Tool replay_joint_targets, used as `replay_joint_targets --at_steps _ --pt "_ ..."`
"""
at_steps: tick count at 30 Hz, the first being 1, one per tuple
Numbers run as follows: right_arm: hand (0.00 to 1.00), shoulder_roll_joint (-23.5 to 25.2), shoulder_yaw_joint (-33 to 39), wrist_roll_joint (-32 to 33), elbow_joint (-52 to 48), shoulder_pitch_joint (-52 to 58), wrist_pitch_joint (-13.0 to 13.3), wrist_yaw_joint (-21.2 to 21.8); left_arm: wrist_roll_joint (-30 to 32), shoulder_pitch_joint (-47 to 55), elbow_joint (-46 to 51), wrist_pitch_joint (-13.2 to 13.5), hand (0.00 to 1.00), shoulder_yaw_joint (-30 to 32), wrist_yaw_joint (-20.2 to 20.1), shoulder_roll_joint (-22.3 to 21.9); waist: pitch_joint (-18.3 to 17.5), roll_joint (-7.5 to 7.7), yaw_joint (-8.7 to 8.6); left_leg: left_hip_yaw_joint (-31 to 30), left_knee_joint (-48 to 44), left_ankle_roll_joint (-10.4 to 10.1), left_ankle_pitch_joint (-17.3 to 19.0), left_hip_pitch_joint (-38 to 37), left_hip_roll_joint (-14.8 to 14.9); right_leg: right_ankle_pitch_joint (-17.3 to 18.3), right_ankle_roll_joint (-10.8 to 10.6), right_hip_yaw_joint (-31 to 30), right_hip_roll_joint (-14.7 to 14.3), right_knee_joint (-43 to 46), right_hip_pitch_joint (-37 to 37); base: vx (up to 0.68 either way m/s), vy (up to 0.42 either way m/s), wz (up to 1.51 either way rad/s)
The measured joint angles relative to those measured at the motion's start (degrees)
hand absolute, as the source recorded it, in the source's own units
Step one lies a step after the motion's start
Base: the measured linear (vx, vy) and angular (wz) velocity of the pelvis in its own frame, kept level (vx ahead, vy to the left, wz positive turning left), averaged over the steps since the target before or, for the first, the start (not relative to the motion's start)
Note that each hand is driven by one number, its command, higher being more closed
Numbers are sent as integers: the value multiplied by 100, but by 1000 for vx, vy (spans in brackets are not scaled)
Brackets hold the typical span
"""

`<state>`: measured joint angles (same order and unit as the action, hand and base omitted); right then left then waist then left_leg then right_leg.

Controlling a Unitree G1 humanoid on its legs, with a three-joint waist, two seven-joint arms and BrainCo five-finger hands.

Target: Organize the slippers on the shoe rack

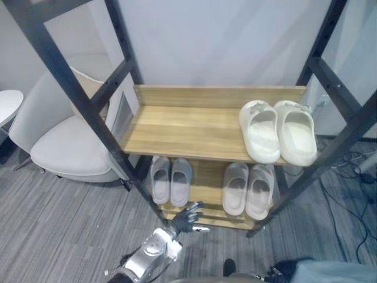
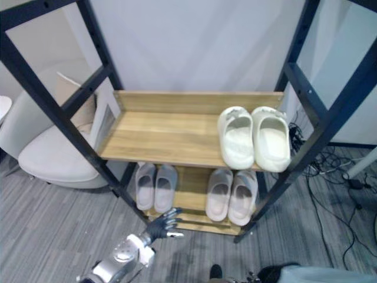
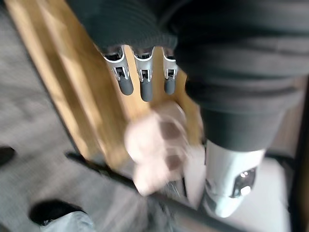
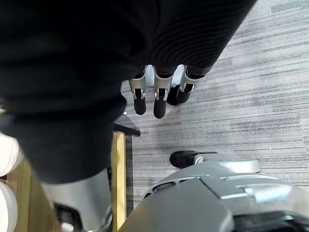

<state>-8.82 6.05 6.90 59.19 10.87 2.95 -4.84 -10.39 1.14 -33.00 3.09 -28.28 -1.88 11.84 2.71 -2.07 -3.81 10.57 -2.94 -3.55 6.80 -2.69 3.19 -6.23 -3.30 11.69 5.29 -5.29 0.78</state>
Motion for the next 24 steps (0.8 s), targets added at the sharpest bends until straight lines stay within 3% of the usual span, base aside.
replay_joint_targets --at_steps 11,20,24 --pt "0 205 337 -7 284 -205 -18 -144 1053 -124 -2397 -218 0 1533 597 -187 77 197 41 141 88 -46 20 -180 41 27 10 -89 -60 -25 -69 23 -3 -6" --pt "0 206 519 -15 299 -257 -25 -164 1368 -36 -2757 -355 0 2263 834 -359 120 175 90 210 83 -99 60 -233 79 35 10 -153 -98 -27 -86 -11 -8 -4" --pt "0 206 572 -22 310 -279 -28 -159 1420 -35 -2847 -357 0 2297 843 -425 162 154 90 209 85 -104 66 -235 108 77 44 -151 -126 -27 -86 0 0 0"
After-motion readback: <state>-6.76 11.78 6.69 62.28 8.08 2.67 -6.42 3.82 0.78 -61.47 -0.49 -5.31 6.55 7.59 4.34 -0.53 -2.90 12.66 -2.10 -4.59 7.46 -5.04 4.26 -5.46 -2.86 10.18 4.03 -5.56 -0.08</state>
